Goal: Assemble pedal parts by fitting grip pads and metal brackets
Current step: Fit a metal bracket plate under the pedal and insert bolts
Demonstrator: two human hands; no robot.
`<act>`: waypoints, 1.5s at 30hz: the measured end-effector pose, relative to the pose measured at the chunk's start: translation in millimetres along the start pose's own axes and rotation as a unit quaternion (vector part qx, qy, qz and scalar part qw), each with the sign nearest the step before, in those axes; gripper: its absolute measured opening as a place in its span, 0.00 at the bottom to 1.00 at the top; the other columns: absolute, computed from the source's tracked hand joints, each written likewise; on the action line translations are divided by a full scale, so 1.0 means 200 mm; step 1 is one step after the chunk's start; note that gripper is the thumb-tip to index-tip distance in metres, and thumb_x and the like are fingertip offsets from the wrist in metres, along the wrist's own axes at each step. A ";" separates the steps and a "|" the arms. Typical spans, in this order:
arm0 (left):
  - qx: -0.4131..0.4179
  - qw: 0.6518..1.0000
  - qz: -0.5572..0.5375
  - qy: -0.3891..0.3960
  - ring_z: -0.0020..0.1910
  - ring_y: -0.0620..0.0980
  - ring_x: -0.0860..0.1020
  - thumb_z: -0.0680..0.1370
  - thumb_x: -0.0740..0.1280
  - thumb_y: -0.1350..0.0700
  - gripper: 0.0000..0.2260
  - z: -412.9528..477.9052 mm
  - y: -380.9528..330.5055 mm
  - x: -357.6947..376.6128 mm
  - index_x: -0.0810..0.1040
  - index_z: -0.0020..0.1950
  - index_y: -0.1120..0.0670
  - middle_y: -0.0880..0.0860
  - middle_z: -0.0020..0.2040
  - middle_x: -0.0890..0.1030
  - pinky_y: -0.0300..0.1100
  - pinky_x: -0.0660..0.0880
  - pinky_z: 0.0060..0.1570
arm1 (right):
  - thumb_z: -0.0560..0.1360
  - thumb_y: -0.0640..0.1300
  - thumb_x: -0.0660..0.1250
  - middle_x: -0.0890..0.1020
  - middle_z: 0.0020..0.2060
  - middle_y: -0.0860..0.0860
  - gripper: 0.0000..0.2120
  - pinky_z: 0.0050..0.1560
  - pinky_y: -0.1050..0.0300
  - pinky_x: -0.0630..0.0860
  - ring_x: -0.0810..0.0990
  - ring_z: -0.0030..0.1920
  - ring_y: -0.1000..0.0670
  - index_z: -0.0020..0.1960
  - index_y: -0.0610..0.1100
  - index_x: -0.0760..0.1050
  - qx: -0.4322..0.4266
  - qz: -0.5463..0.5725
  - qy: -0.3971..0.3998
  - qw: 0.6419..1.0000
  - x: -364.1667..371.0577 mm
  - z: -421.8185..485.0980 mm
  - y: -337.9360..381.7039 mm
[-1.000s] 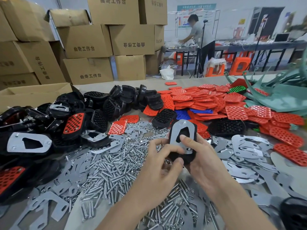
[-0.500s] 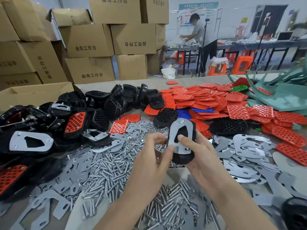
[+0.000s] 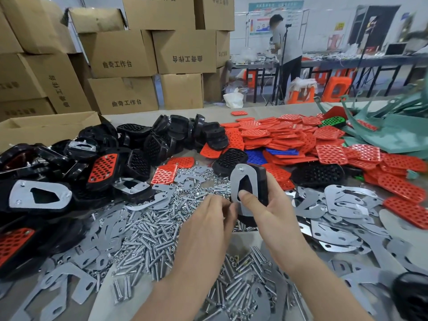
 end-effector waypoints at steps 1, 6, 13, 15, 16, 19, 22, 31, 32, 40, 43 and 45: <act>-0.007 1.000 -0.011 0.001 0.40 0.43 0.74 0.82 0.53 0.39 0.14 0.00 0.00 0.01 0.71 0.49 0.46 0.42 0.45 0.74 0.41 0.71 0.41 | 0.81 0.32 0.65 0.85 0.51 0.56 0.18 0.49 0.69 0.77 0.83 0.51 0.59 0.60 0.54 0.78 -0.007 -0.017 -0.004 1.000 0.00 0.00 0.01; -0.050 0.996 -0.080 0.008 0.44 0.39 0.75 0.81 0.57 0.41 0.11 0.00 0.02 0.03 0.73 0.48 0.45 0.42 0.45 0.76 0.37 0.71 0.44 | 0.81 0.32 0.65 0.84 0.46 0.58 0.16 0.48 0.70 0.75 0.81 0.46 0.61 0.57 0.54 0.77 -0.041 -0.064 -0.018 0.997 0.03 -0.03 0.04; -0.033 0.997 -0.066 0.019 0.43 0.38 0.75 0.80 0.54 0.38 0.13 0.01 0.00 0.04 0.71 0.48 0.44 0.41 0.45 0.76 0.35 0.70 0.41 | 0.81 0.34 0.66 0.85 0.49 0.57 0.18 0.50 0.67 0.77 0.82 0.49 0.57 0.58 0.57 0.77 -0.038 -0.063 -0.049 0.996 0.01 -0.02 0.02; -0.037 0.998 -0.050 0.026 0.40 0.39 0.75 0.81 0.53 0.39 0.12 0.03 0.02 0.02 0.71 0.47 0.43 0.41 0.43 0.76 0.36 0.70 0.38 | 0.81 0.34 0.67 0.86 0.49 0.55 0.17 0.52 0.62 0.79 0.83 0.50 0.55 0.56 0.58 0.80 0.006 0.004 -0.067 0.998 -0.01 0.00 -0.02; -0.047 0.998 -0.039 0.028 0.38 0.38 0.75 0.82 0.52 0.39 0.13 0.04 0.05 0.00 0.71 0.46 0.43 0.42 0.41 0.76 0.36 0.69 0.36 | 0.82 0.35 0.67 0.87 0.49 0.53 0.16 0.51 0.59 0.80 0.84 0.50 0.52 0.56 0.57 0.81 0.045 0.057 -0.079 0.994 -0.02 0.01 -0.05; -0.075 0.995 0.037 0.059 0.42 0.39 0.74 0.85 0.52 0.43 0.14 0.10 0.19 -0.05 0.73 0.47 0.46 0.42 0.43 0.75 0.38 0.71 0.41 | 0.82 0.37 0.66 0.87 0.53 0.45 0.12 0.45 0.52 0.83 0.86 0.48 0.47 0.63 0.46 0.80 0.172 0.232 -0.128 0.949 -0.06 0.02 -0.14; -0.065 0.972 0.164 0.155 0.56 0.43 0.72 0.86 0.54 0.48 0.13 0.15 0.28 -0.02 0.75 0.61 0.49 0.44 0.55 0.75 0.39 0.71 0.59 | 0.84 0.40 0.63 0.87 0.54 0.45 0.12 0.42 0.53 0.84 0.88 0.46 0.48 0.65 0.40 0.79 0.240 0.335 -0.124 0.903 -0.08 0.02 -0.17; -0.003 0.945 0.207 0.254 0.68 0.47 0.69 0.85 0.59 0.48 0.18 0.17 0.21 0.06 0.68 0.75 0.49 0.49 0.68 0.73 0.46 0.68 0.68 | 0.73 0.36 0.62 0.81 0.57 0.38 0.20 0.49 0.49 0.85 0.82 0.55 0.41 0.64 0.34 0.75 0.237 0.390 -0.049 0.889 -0.05 0.02 -0.10; -0.006 0.946 0.202 0.255 0.66 0.47 0.71 0.85 0.60 0.50 0.17 0.16 0.20 0.05 0.69 0.73 0.50 0.48 0.67 0.75 0.45 0.69 0.67 | 0.77 0.34 0.61 0.82 0.58 0.37 0.18 0.48 0.49 0.86 0.83 0.57 0.39 0.65 0.32 0.75 0.238 0.387 -0.056 0.889 -0.05 0.02 -0.10; -0.040 0.938 0.201 0.281 0.46 0.43 0.77 0.84 0.63 0.56 0.07 0.17 0.21 -0.02 0.77 0.61 0.53 0.48 0.56 0.80 0.38 0.74 0.45 | 0.83 0.34 0.61 0.87 0.53 0.39 0.10 0.41 0.52 0.85 0.89 0.50 0.44 0.62 0.35 0.77 0.220 0.414 -0.080 0.880 -0.08 0.03 -0.13; -0.048 0.944 0.222 0.239 0.52 0.44 0.77 0.85 0.61 0.55 0.09 0.18 0.25 -0.06 0.75 0.65 0.50 0.48 0.60 0.79 0.40 0.75 0.54 | 0.76 0.35 0.65 0.88 0.53 0.41 0.13 0.42 0.50 0.86 0.89 0.49 0.46 0.61 0.37 0.77 0.212 0.453 -0.075 0.862 -0.06 0.04 -0.13; -0.064 0.959 0.196 0.195 0.51 0.43 0.76 0.86 0.58 0.53 0.14 0.18 0.27 -0.09 0.72 0.70 0.50 0.47 0.64 0.76 0.37 0.74 0.52 | 0.72 0.36 0.66 0.88 0.52 0.40 0.14 0.41 0.48 0.86 0.89 0.48 0.44 0.58 0.39 0.77 0.217 0.468 -0.066 0.854 -0.05 0.04 -0.13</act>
Point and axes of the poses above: each hand's wrist, its own z-axis towards the middle knuckle, its own x-axis out of the palm, y = z × x, the point moved 6 cm from there along z, towards the middle knuckle
